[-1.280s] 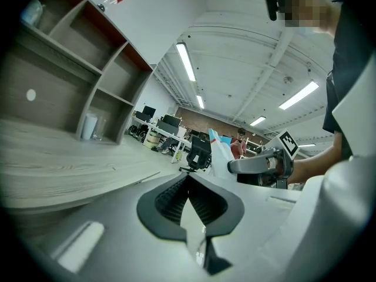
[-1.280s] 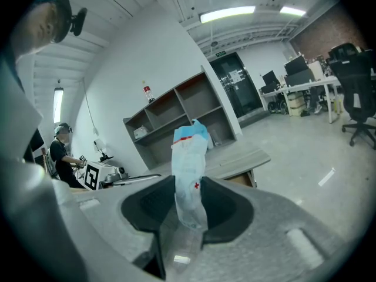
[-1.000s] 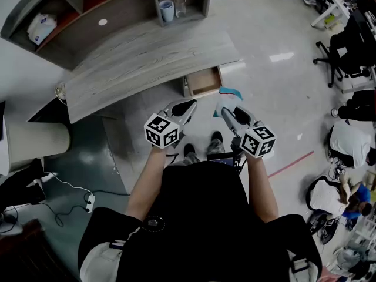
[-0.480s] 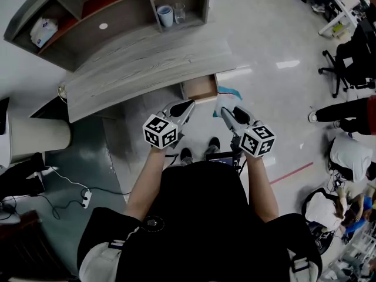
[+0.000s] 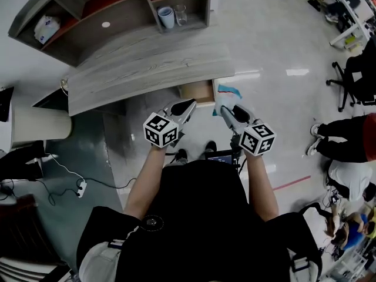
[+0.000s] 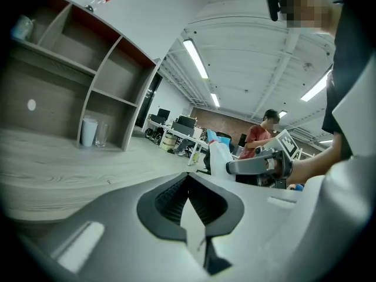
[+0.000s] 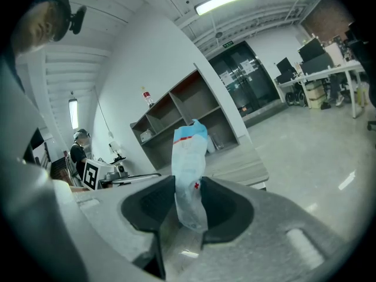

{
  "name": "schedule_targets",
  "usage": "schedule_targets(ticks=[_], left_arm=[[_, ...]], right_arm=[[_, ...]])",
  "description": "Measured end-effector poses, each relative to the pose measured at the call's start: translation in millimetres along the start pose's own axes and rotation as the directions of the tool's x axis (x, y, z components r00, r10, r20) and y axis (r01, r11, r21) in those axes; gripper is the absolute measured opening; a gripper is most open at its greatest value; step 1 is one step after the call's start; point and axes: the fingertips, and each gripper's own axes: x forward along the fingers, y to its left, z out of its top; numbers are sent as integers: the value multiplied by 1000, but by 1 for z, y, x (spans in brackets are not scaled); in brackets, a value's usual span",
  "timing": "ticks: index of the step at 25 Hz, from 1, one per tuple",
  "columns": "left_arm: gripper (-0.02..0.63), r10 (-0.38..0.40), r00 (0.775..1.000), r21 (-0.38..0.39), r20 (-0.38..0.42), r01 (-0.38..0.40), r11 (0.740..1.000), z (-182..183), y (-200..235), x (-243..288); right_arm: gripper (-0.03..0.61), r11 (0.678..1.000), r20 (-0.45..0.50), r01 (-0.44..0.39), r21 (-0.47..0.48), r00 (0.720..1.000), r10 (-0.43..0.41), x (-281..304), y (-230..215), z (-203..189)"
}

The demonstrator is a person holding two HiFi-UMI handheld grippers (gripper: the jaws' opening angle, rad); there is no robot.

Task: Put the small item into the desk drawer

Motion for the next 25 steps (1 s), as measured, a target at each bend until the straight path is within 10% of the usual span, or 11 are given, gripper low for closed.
schedule_targets(ticks=[25], left_arm=[[2, 122, 992, -121, 25, -118, 986, -27, 47, 7]], right_arm=[[143, 974, -287, -130, -188, 955, 72, 62, -52, -13]])
